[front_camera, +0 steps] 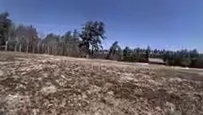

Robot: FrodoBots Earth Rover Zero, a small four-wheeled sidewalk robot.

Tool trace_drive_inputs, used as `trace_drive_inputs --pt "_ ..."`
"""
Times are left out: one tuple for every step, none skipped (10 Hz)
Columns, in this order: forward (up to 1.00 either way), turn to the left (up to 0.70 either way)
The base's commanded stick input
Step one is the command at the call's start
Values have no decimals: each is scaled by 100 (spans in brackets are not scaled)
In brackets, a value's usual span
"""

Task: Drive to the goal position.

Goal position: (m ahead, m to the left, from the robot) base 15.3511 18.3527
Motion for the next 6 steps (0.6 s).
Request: trace_drive_inputs --pt "70 0" --pt "70 0" --pt "70 0" --pt "70 0" --pt "70 0" --pt "70 0"
